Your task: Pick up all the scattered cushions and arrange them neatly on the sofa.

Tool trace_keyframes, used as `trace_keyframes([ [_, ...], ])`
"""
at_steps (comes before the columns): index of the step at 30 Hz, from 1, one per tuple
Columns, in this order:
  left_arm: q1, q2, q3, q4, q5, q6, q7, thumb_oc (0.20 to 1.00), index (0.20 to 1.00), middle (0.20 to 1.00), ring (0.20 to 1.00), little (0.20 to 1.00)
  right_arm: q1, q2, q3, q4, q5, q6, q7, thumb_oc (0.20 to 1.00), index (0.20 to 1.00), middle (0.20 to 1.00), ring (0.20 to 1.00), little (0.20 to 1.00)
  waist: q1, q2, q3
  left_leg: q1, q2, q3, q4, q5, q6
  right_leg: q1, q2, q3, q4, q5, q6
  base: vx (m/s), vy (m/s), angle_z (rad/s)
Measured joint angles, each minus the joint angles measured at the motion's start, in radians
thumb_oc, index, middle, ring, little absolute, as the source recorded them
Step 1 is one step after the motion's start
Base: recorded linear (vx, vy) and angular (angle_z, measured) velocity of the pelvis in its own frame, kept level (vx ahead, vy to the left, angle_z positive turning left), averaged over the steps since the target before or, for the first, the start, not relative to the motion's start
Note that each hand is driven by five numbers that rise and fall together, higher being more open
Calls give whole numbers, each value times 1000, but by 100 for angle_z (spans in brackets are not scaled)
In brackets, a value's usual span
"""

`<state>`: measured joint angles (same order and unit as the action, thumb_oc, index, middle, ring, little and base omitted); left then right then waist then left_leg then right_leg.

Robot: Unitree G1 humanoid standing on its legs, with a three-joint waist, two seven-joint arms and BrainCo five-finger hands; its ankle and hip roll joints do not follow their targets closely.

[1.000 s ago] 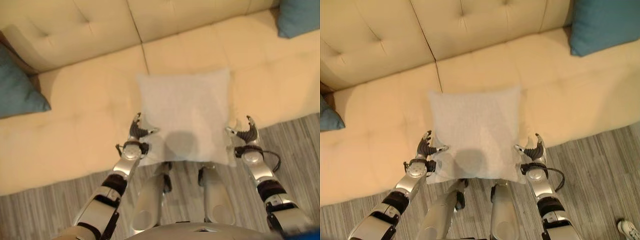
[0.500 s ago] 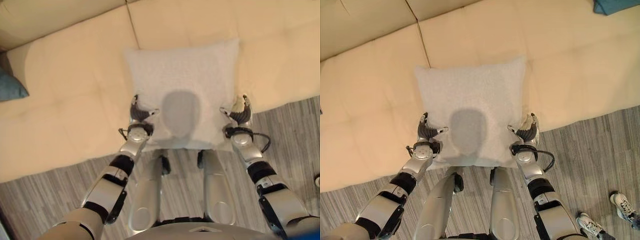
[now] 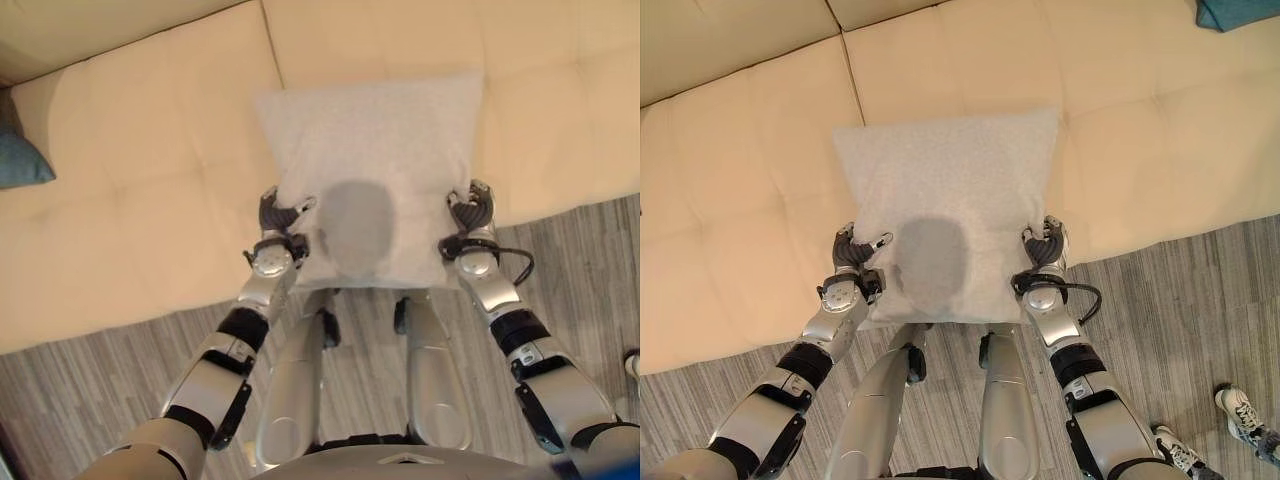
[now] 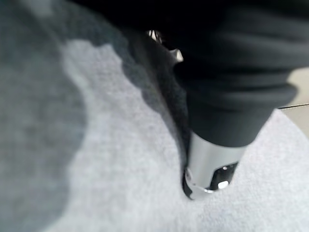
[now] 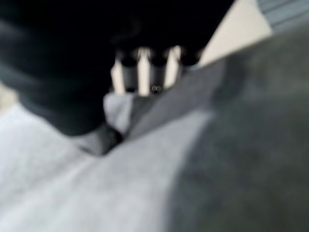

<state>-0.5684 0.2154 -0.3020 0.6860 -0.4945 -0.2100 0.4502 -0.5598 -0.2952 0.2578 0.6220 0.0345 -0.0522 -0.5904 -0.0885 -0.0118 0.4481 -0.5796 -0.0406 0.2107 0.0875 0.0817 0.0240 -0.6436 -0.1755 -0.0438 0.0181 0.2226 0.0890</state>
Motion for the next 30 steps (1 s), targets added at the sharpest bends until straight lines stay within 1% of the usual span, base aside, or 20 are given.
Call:
trace_keyframes([
  [5,6,12,2,-45,-15,1,-8,200,200,200,200,200,-27,-17,0,-1,-1,0,10,200,200,200,200,200,3,0,0,0,0,-3,0,0,0,2,0,-1,0,1,-2,0,0,0],
  [10,-2,17,6,-122,-26,-2,-8,200,200,200,200,200,-80,-72,-1,-18,-7,-2,31,200,200,200,200,200,15,1,-2,-9,2,-8,2,1,-2,-3,-2,-2,0,1,-4,11,-15,2],
  [11,-17,30,5,-152,-26,-3,-8,200,200,200,200,200,-115,-81,0,-19,-10,-6,36,200,200,200,200,200,17,1,-4,-20,2,-10,4,2,-5,-11,-1,-7,0,3,-5,14,-26,5],
  [13,-41,38,8,-176,-26,-20,-7,200,200,200,200,200,-143,-101,-7,-38,-10,-14,35,200,200,200,200,200,20,2,-4,-33,3,-18,6,8,-2,-19,-1,-13,-1,5,-6,13,-31,10],
  [14,-71,47,9,-199,-26,-27,-5,200,200,200,200,200,-166,-124,-9,-70,-19,-18,34,200,200,200,200,200,24,2,-4,-46,3,-27,6,12,-2,-28,0,-22,0,5,-7,12,-28,13],
  [18,-117,66,10,-230,-25,-61,2,200,200,200,200,200,-224,-151,-23,-99,-54,-38,21,200,200,200,200,200,27,2,-4,-62,6,-29,18,15,1,-37,2,-26,0,7,-9,13,-18,5],
  [19,-132,72,16,-244,-21,-73,18,200,200,200,200,200,-235,-165,-27,-134,-65,-45,16,200,200,200,200,200,28,2,-4,-64,6,-30,18,15,1,-38,2,-26,1,6,-10,27,-41,1],
  [21,-144,73,26,-251,1,-84,31,200,200,200,200,200,-245,-179,-33,-154,-91,-57,14,200,200,200,200,200,28,2,-4,-67,6,-32,18,15,1,-40,2,-27,1,5,-11,0,0,0],
  [26,-187,75,29,-250,13,-89,40,200,200,200,200,200,-310,-190,-45,-152,-121,-59,9,200,200,200,200,200,27,1,-4,-82,7,-45,22,15,1,-57,1,-33,18,-3,-13,18,-31,3],
  [30,-291,76,25,-213,15,-89,61,200,200,200,200,200,-422,-224,-38,-83,-126,-63,0,200,200,200,200,200,26,2,-4,-158,10,-61,52,18,-2,-126,0,-51,55,-11,-19,32,-37,10],
])
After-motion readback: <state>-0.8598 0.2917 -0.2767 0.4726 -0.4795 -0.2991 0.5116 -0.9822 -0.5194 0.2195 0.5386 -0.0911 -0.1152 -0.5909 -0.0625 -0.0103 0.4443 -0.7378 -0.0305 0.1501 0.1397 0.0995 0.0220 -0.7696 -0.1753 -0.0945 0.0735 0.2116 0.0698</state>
